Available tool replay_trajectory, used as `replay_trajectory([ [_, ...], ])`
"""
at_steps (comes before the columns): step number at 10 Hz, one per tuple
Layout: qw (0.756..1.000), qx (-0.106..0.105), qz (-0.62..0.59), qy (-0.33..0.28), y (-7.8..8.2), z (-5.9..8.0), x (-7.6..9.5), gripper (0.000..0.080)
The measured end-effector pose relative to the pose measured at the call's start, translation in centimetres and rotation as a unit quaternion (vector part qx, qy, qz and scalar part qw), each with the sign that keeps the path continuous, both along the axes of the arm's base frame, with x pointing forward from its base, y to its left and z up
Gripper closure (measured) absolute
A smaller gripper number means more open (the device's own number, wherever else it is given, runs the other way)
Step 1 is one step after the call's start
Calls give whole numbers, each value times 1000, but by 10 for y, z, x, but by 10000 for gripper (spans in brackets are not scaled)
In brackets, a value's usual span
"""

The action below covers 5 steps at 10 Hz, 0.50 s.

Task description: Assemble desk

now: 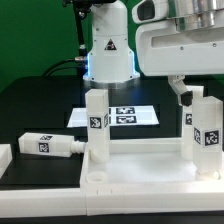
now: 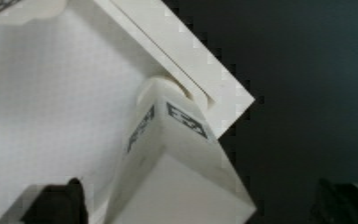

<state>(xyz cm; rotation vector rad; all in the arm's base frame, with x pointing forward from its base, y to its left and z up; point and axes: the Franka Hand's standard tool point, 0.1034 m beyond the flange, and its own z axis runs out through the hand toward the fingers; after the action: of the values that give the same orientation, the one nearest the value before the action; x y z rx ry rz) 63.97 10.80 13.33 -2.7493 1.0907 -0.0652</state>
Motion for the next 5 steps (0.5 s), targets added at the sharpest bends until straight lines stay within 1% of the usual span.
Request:
replay_trajectory([
  [2, 998, -7, 64, -9, -1, -1, 0, 153],
  [3, 991, -18, 135, -18, -1, -2, 0, 153],
  [4, 971, -35, 235, -29, 5, -4, 1, 151],
  [5, 951, -42, 305, -36, 8, -9, -1, 151],
])
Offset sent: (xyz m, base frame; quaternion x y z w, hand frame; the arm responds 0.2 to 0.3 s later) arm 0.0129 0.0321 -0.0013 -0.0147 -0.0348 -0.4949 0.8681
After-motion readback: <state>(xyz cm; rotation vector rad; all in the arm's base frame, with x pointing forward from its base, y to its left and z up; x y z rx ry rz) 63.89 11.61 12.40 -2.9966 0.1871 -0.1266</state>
